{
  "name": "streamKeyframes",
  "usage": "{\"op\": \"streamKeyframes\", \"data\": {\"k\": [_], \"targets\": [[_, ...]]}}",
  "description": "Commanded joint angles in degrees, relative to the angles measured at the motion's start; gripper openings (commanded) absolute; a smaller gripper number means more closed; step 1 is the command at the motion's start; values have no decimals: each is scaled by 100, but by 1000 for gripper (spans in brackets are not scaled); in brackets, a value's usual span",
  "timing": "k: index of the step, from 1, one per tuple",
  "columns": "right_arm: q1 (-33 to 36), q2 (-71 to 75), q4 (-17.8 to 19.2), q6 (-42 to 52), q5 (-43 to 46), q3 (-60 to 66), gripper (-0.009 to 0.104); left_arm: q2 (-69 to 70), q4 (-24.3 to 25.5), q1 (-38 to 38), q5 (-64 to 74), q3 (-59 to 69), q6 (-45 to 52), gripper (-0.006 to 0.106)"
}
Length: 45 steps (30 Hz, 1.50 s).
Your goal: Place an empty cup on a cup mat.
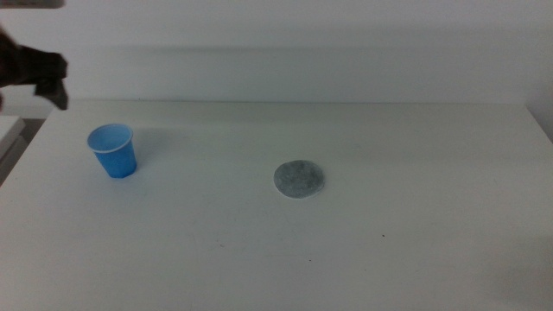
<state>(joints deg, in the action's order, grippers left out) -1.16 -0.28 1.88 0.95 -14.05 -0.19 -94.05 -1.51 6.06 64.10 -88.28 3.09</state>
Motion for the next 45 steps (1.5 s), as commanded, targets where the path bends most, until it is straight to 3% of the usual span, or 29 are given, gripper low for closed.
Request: {"op": "streamKeyframes", "data": {"k": [1,7,18,20,23,28,30,38,45], "targets": [[-1,28,31,23,38,19,93,-689,-241,118,299,-638,202,94],[-1,28,31,23,38,19,93,-2141,-492,185,586,-1885,409,94],[-1,28,31,23,38,19,93,-3343,-1016,185,371,-2096,756,90],[-1,28,31,23,38,19,93,-3455,-1093,185,299,-2096,756,84],[-1,28,31,23,38,19,93,-3527,-1340,185,260,-2096,756,65],[-1,28,31,23,38,19,93,-3479,-1510,185,174,-2100,756,13],[-1,28,31,23,38,19,93,-3384,-1551,115,245,-2100,667,-2],[-1,28,31,23,38,19,93,-2987,-1884,-1003,288,-2308,279,-2],[-1,28,31,23,38,19,93,-3126,-1597,-2458,90,-2666,-120,-2]]}}
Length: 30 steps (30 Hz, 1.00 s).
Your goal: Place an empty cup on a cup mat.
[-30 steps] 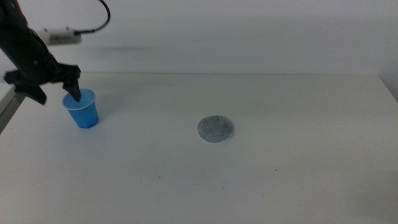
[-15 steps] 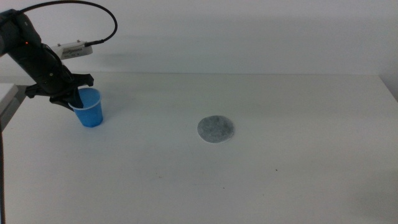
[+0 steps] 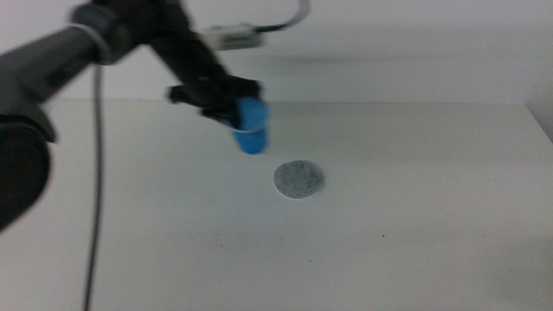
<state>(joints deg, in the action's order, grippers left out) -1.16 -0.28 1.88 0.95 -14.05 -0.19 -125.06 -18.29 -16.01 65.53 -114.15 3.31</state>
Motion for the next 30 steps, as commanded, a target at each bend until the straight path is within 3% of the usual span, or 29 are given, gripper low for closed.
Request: {"op": "streamKeyframes", "data": {"k": [1,8,22,26,30], "targets": [[-1,28,31,23,38,19,93,-68,120,-410,-77,-116,-214,-2],[-1,28,31,23,38,19,93,-397,220,-1030,-551,-139,-480,-2],[-1,28,31,23,38,19,93,-707,413,-1086,-645,-139,-487,1],[-1,28,31,23,38,19,93,-722,374,-1086,-626,-139,-474,11],[-1,28,31,23,38,19,93,-695,269,-1073,-428,-147,-485,37]]}}
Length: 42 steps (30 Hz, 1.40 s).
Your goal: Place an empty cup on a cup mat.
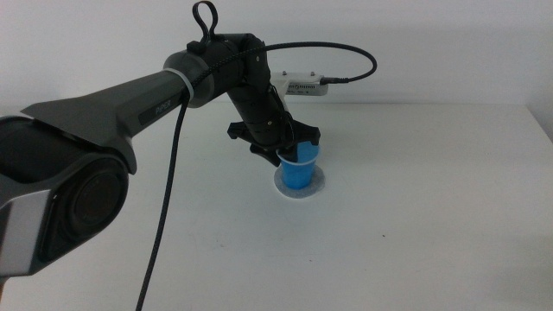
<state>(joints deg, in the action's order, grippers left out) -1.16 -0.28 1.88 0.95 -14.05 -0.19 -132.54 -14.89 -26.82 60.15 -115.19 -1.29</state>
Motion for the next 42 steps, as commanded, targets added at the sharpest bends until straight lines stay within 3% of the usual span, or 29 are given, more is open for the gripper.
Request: {"op": "streamKeyframes", "data": {"k": [1,6,7,10,16,20,25,33,42], "targets": [[-1,28,31,23,38,19,93,62,-72,16,168,-82,-12,45],[-1,28,31,23,38,19,93,283,-111,235,981,-477,337,89],[-1,28,31,23,38,19,93,382,-75,286,981,-517,350,94],[-1,28,31,23,38,19,93,1033,209,398,981,-289,254,94],[-1,28,31,23,38,19,93,3364,1867,443,981,1592,-558,94],[-1,28,31,23,38,19,93,5275,2309,666,230,3696,-1082,94],[-1,28,31,23,38,19,93,7121,2844,914,-1439,5597,-1071,94],[-1,28,31,23,38,19,93,8868,3237,1386,-3478,7938,-1638,94],[9,28,31,23,38,19,93,11216,2358,2479,-5181,10495,-1677,94]]}}
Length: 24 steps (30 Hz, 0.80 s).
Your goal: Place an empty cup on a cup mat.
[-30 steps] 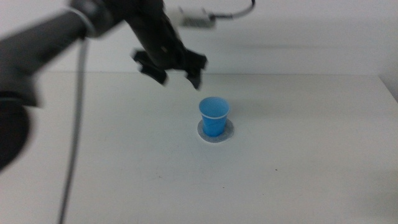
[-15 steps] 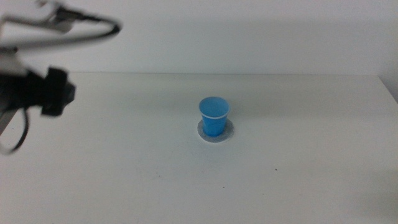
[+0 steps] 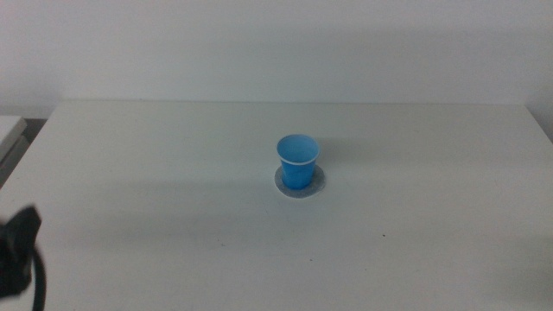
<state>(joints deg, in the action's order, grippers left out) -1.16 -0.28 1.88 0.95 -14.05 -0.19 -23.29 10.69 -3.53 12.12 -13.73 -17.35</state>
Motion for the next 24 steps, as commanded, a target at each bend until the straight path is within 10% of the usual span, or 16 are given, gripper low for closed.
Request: {"op": "streamKeyframes", "data": {"k": [1,13,18,24], "targets": [[9,28,31,23,38,19,93,548,-317,237,-558,623,-72,94],[9,28,31,23,38,19,93,2131,-302,339,-783,1373,9,94],[9,28,31,23,38,19,93,2329,-1759,339,-319,1373,1996,94],[9,28,31,23,38,19,93,2329,-1971,339,-226,1373,2245,94]]}}
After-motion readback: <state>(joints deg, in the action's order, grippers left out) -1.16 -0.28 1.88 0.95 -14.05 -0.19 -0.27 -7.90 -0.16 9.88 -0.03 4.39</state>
